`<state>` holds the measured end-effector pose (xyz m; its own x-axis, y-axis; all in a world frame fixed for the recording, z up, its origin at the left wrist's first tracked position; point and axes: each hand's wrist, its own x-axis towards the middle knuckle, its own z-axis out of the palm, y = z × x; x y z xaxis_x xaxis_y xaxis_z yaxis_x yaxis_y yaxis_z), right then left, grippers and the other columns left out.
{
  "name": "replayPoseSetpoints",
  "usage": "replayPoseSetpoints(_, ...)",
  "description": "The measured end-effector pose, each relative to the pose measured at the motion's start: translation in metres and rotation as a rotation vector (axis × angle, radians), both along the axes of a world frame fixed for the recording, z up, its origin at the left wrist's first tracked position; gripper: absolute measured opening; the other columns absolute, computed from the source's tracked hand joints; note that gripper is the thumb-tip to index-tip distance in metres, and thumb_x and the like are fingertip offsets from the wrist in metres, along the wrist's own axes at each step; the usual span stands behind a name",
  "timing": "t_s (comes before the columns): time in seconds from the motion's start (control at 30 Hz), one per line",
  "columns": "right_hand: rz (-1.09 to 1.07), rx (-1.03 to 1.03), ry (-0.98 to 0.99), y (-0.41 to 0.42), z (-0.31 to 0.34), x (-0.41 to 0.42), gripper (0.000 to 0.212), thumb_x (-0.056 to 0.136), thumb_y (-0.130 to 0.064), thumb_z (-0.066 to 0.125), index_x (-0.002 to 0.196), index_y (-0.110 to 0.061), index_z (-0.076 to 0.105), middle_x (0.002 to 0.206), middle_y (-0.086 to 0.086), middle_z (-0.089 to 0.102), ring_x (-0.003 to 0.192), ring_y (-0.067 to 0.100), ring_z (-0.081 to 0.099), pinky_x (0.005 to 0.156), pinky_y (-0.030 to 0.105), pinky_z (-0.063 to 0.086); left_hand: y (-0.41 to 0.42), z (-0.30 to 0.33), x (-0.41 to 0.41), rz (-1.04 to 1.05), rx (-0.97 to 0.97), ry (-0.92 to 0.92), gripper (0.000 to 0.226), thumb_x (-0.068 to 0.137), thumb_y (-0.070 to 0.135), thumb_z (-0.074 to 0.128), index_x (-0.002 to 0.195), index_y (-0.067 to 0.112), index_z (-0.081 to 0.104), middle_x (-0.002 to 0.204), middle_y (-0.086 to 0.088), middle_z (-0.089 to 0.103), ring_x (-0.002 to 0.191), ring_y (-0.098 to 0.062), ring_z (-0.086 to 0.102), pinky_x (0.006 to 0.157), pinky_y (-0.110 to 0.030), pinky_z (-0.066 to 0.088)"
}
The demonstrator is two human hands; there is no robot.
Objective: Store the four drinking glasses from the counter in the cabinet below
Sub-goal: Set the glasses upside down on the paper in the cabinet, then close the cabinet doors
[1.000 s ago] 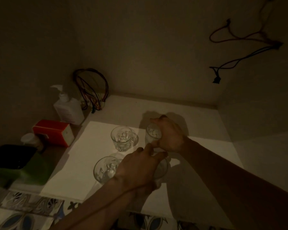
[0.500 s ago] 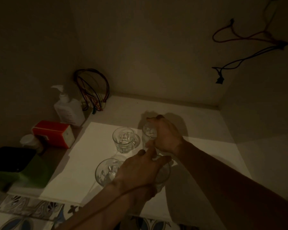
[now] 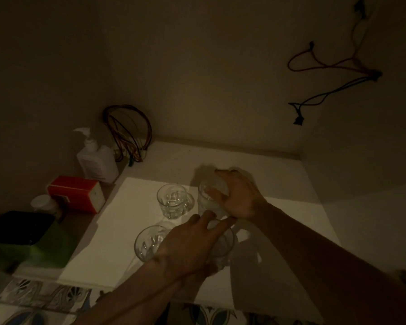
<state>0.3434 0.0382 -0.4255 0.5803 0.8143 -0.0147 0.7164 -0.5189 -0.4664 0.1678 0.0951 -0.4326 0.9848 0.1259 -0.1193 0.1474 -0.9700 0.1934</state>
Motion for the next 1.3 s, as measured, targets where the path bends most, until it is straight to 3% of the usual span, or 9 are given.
replayPoseSetpoints(0.1, -0.059, 0.046, -0.089, -0.021, 0.011, -0.015, 0.058, 0.100, -0.053, 0.049, 0.146, -0.019, 0.048, 0.142, 0.012, 0.053, 0.130, 0.029, 0.051, 0.106, 0.034, 0.039, -0.007, 0.009, -0.011, 0.056, 0.008, -0.003, 0.107, 0.080, 0.067, 0.062, 0.149, 0.047, -0.018, 0.165, -0.005, -0.002, 0.142, -0.030, 0.024, 0.105, -0.042, 0.037)
replayPoseSetpoints(0.2, -0.064, 0.021, -0.073, -0.047, 0.034, -0.040, 0.052, 0.101, -0.046, 0.049, 0.141, -0.013, 0.053, 0.130, 0.019, 0.059, 0.118, 0.036, 0.058, 0.097, 0.044, 0.049, -0.021, 0.032, -0.036, 0.131, 0.016, -0.009, 0.100, 0.080, 0.079, 0.048, 0.150, 0.046, -0.015, 0.166, -0.005, -0.001, 0.149, -0.028, 0.009, 0.118, -0.042, 0.013)
replayPoseSetpoints(0.37, -0.123, -0.308, -0.060, -0.082, 0.102, -0.079, 0.057, 0.104, -0.054, 0.028, 0.150, -0.023, 0.038, 0.142, 0.011, 0.049, 0.127, 0.031, 0.049, 0.102, 0.044, 0.045, -0.035, 0.102, -0.076, 0.233, -0.020, 0.186, 0.095, 0.081, 0.080, 0.040, 0.154, 0.041, -0.006, 0.166, -0.004, 0.001, 0.151, -0.026, 0.002, 0.121, -0.044, 0.003)
replayPoseSetpoints(0.53, -0.102, -0.454, 0.044, -0.115, 0.193, -0.121, 0.054, 0.105, -0.050, 0.031, 0.152, -0.024, 0.031, 0.148, 0.010, 0.043, 0.132, 0.031, 0.043, 0.105, 0.043, 0.041, -0.049, 0.199, -0.109, 0.299, -0.068, 0.312, 0.093, 0.081, 0.083, 0.031, 0.154, 0.040, -0.009, 0.166, 0.000, -0.009, 0.151, -0.023, -0.010, 0.120, -0.044, -0.008)
replayPoseSetpoints(0.67, -0.092, -0.540, 0.167, -0.131, 0.301, -0.161, 0.057, 0.102, -0.054, 0.028, 0.154, -0.029, 0.028, 0.156, 0.008, 0.035, 0.143, 0.030, 0.031, 0.114, 0.043, 0.031, -0.075, 0.294, -0.125, 0.257, -0.138, 0.354, 0.092, 0.082, 0.080, 0.032, 0.156, 0.039, -0.002, 0.165, 0.001, -0.008, 0.151, -0.023, -0.010, 0.121, -0.046, -0.003)
replayPoseSetpoints(0.8, -0.153, -0.621, 0.227, -0.145, 0.406, -0.195, 0.060, 0.102, -0.056, 0.024, 0.140, -0.018, 0.051, 0.145, 0.014, 0.052, 0.132, 0.034, 0.048, 0.107, 0.042, 0.037, -0.091, 0.384, -0.140, 0.243, -0.188, 0.338, 0.085, 0.085, 0.074, 0.034, 0.156, 0.038, 0.003, 0.166, -0.002, 0.004, 0.151, -0.024, 0.003, 0.121, -0.045, 0.002)
replayPoseSetpoints(0.9, -0.163, -0.587, 0.251, -0.156, 0.463, -0.216, 0.065, 0.104, -0.057, 0.020, 0.155, -0.018, 0.030, 0.157, 0.013, 0.035, 0.143, 0.035, 0.031, 0.116, 0.045, 0.029, -0.097, 0.436, -0.153, 0.231, -0.202, 0.360, 0.086, 0.085, 0.076, 0.034, 0.155, 0.040, 0.000, 0.166, -0.001, 0.003, 0.151, -0.023, 0.000, 0.121, -0.046, 0.000)
replayPoseSetpoints(1.1, -0.211, -0.557, 0.240, -0.181, 0.526, -0.233, 0.061, 0.104, -0.054, 0.021, 0.153, -0.019, 0.031, 0.159, 0.011, 0.032, 0.144, 0.033, 0.029, 0.115, 0.044, 0.031, -0.109, 0.500, -0.165, 0.263, -0.225, 0.335, 0.084, 0.087, 0.069, 0.041, 0.156, 0.036, 0.006, 0.166, -0.002, 0.004, 0.151, -0.024, 0.005, 0.121, -0.045, 0.002)
replayPoseSetpoints(1.3, -0.215, -0.534, 0.265, -0.208, 0.539, -0.258, 0.061, 0.104, -0.055, 0.021, 0.151, -0.019, 0.034, 0.159, 0.011, 0.032, 0.145, 0.032, 0.028, 0.116, 0.044, 0.029, -0.138, 0.519, -0.174, 0.271, -0.233, 0.267, 0.083, 0.087, 0.065, 0.047, 0.155, 0.040, 0.007, 0.165, 0.004, 0.006, 0.149, -0.022, 0.009, 0.120, -0.041, 0.011)
